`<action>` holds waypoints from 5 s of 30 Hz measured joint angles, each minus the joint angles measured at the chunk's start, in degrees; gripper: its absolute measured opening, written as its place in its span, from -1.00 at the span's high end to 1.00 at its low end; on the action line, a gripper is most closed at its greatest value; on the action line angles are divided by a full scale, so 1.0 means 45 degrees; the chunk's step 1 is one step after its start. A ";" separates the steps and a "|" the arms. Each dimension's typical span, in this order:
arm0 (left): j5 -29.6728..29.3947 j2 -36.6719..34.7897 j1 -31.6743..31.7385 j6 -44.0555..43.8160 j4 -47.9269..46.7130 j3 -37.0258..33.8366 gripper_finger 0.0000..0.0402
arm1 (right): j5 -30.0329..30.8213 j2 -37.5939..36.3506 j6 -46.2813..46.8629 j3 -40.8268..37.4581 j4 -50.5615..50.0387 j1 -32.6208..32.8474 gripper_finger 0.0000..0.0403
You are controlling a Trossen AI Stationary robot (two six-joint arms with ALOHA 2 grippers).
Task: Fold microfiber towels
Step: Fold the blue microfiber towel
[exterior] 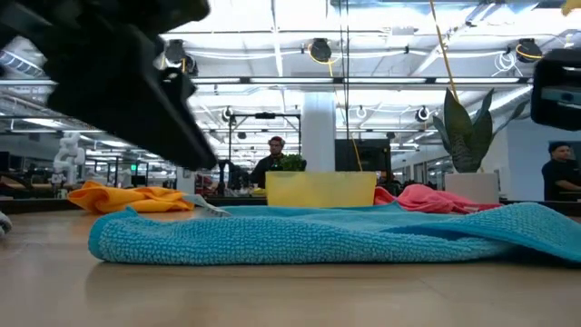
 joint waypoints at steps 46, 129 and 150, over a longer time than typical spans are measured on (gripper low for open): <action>0.0447 0.1114 -0.1975 0.0121 0.1558 0.0005 0.16 | -0.1129 -0.1282 0.1658 -0.0010 -0.0413 -0.0097 0.99; -0.2311 -0.1797 -0.2740 0.0378 0.3097 -0.1283 0.97 | -0.4566 -0.5225 0.1853 0.0004 0.1560 -0.0870 0.99; -0.3768 -0.2584 -0.0663 -0.3962 -0.1868 -0.1290 0.95 | 0.1556 -0.5221 0.5706 -0.0015 -0.3305 -0.4275 0.99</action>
